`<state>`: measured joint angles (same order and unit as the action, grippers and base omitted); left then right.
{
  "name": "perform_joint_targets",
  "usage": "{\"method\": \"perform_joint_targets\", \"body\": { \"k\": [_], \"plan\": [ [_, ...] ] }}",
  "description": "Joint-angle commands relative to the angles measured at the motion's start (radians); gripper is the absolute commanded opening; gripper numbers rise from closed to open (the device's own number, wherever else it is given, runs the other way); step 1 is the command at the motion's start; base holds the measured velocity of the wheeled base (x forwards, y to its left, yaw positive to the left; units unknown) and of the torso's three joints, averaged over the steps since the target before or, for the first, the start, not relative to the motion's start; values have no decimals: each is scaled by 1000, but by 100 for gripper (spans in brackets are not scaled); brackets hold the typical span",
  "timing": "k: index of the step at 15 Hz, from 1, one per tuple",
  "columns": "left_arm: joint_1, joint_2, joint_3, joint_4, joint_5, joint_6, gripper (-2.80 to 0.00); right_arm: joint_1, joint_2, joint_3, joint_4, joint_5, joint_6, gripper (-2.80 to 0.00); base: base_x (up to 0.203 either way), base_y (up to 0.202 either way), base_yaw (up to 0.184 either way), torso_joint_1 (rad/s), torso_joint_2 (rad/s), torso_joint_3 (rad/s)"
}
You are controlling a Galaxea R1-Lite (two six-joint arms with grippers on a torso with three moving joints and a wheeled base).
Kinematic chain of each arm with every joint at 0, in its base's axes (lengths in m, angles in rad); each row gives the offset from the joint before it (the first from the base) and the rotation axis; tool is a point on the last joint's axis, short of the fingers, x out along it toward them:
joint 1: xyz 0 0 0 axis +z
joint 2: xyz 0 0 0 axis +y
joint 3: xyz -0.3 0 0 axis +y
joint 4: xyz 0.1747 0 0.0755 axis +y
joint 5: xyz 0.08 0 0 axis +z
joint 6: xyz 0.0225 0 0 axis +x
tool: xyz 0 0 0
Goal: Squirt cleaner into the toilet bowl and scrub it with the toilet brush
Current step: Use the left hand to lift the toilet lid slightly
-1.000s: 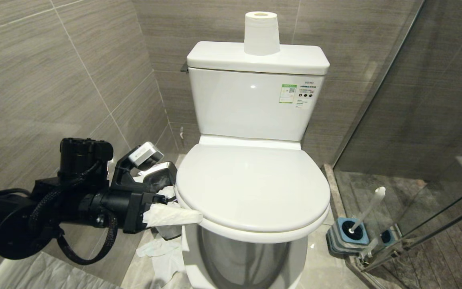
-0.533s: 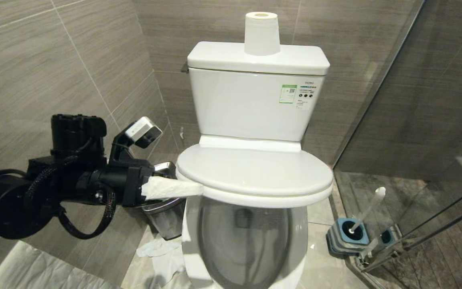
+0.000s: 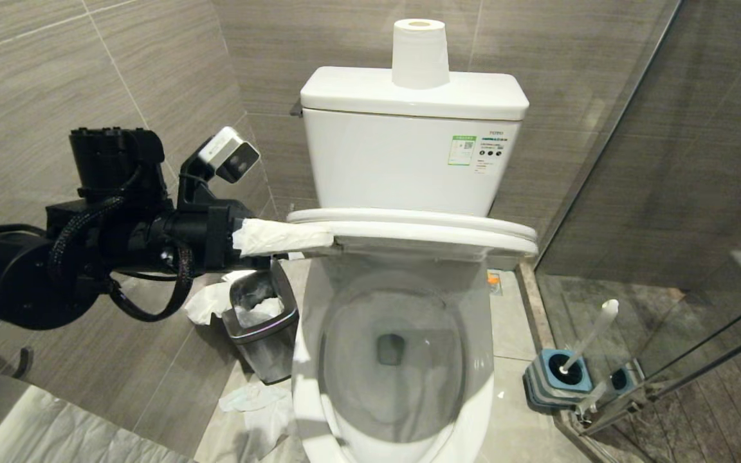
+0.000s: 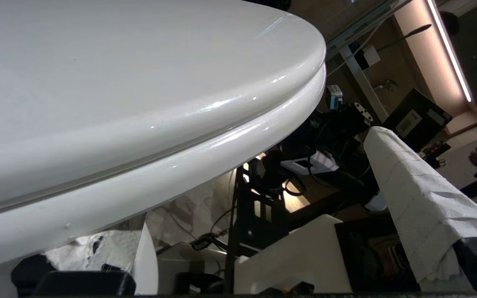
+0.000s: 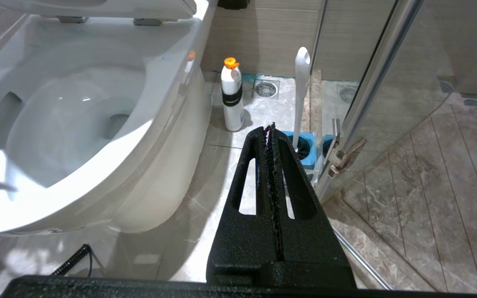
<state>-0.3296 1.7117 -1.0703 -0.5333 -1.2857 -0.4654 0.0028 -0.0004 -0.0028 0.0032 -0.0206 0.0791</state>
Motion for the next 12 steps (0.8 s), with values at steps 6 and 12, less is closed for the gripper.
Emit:
{"method": "perform_joint_targets", "body": {
  "k": [6, 12],
  "plan": [
    [7, 105, -212, -132, 3, -2, 0, 0, 0, 0, 0, -1, 1, -280, 0, 0, 0, 0, 0, 0],
    [7, 195, -414, -212, 149, -2, 0, 0, 0, 0, 0, -1, 1, -280, 0, 0, 0, 0, 0, 0]
  ]
}}
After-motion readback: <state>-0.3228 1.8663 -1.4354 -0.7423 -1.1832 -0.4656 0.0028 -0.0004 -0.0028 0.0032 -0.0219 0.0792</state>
